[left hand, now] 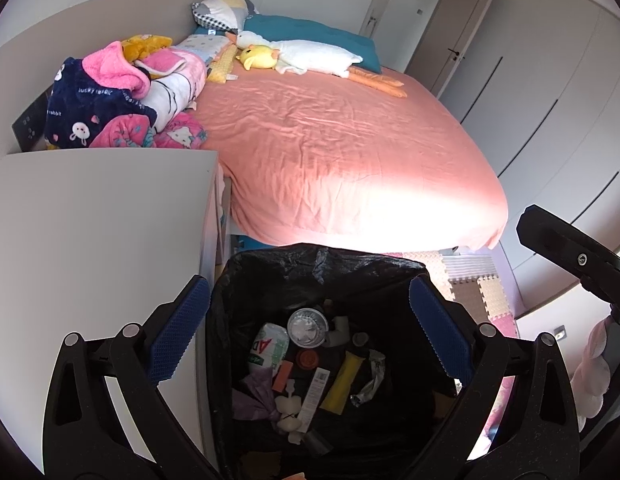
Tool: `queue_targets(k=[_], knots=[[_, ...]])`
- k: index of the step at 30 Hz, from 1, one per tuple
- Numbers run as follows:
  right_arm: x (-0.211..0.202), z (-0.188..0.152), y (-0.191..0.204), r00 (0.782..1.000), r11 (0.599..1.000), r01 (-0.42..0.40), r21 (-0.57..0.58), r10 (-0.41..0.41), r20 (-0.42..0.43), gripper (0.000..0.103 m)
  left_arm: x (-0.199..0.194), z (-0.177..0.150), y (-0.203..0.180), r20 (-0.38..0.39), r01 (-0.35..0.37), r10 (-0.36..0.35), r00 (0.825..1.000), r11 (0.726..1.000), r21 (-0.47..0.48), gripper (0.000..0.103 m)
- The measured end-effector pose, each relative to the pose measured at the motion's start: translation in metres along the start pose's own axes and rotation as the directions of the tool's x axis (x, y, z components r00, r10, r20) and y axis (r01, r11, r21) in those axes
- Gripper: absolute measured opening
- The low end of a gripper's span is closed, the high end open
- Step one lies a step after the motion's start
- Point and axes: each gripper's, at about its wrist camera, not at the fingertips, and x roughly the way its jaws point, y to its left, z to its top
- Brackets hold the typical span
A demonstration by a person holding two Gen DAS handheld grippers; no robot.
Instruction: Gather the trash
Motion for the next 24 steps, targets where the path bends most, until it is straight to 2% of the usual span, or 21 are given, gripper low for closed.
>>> queue_targets(k=[18,24], knots=[[0.0012,0.0014,-0.0005,1.000,1.000,0.000,0.000,0.000,-0.002,0.073,0.0019,0.0036,-0.0013,0.010,-0.006,0.006,1.000,1.000,0.020,0.096],[0.0010,0.0018,-0.0010,1.000,1.000,-0.001,0.000,0.001,-0.004,0.073,0.0042,0.0036,-0.0019,0.003,-0.037,0.037,0.999,0.999,0.034,0.096]])
